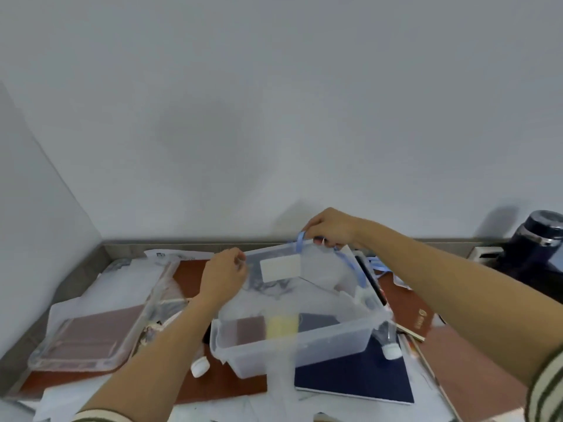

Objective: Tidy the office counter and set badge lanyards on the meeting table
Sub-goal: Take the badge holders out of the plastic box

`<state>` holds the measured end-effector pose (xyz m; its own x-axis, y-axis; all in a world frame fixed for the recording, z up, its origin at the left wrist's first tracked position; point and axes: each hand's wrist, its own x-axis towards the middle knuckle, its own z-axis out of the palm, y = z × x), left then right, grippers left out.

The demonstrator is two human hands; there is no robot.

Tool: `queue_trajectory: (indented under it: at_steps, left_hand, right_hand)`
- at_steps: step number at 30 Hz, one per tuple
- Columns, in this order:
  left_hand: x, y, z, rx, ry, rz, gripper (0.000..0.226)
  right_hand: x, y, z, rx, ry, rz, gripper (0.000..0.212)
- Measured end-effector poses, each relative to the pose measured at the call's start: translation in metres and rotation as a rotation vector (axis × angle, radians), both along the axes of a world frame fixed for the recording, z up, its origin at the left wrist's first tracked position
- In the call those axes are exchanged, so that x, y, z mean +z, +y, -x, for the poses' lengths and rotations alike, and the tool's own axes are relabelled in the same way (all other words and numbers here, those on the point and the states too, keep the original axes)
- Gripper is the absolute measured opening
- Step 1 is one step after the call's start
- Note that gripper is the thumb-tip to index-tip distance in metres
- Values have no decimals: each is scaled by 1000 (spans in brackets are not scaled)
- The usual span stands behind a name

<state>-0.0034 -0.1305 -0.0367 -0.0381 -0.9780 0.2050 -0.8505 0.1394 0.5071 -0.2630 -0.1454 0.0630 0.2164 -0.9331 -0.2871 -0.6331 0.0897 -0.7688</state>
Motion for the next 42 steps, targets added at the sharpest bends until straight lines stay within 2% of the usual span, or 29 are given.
queue_trajectory:
  at_steps: [3, 7, 10, 13, 16, 19, 22, 24, 26, 28, 32, 35, 37, 38, 40, 42]
  left_hand:
    - [-6, 15, 6, 78, -54, 105, 15]
    - [-15, 37, 3, 156, -71, 93, 19]
    - [-17, 47, 1, 162, -102, 76, 21]
    - [-16, 46, 2, 162, -173, 98, 21]
    - [-14, 38, 6, 108, -274, 147, 21]
    - [-13, 25, 24, -72, -314, 21, 26]
    - [-19, 12, 53, -288, -452, -135, 42]
    - [-27, 3, 68, -384, -549, -204, 59]
    - [-35, -6, 73, -433, -648, -283, 67]
    - [-43, -14, 73, -457, -731, -323, 62]
    - [-56, -22, 55, -443, -860, -381, 33]
    - [-48, -25, 41, -449, -936, -525, 28]
    - [-33, -27, 40, -470, -836, -619, 16]
    - [-24, -27, 40, -471, -732, -620, 18]
    - [-3, -27, 32, -439, -457, -522, 30]
    - [15, -23, 14, -362, -86, -367, 31]
  right_hand:
    - [-30, 2, -5, 73, 20, -72, 22]
    - [-63, 6, -26, 214, 94, -125, 23]
    - [-80, 7, -31, 335, 241, -132, 29]
    - [-80, 0, -24, 334, 361, -40, 30]
    - [-80, -2, -9, 368, 555, -45, 29]
    - [-88, 9, -5, 492, 812, -111, 43]
    - [-106, 24, -12, 579, 926, -158, 56]
    - [-119, 27, -14, 605, 996, -149, 55]
    - [-128, 28, -13, 623, 1046, -138, 48]
    - [-129, 27, -11, 611, 1050, -171, 44]
    - [-129, 24, -11, 597, 1038, -158, 48]
    - [-129, 22, -11, 586, 998, -133, 47]
    - [-131, 21, -9, 583, 996, -128, 46]
    - [-132, 21, -8, 583, 1001, -129, 45]
    - [-132, 20, -8, 576, 1002, -126, 43]
    - [-130, 21, -8, 580, 999, -121, 42]
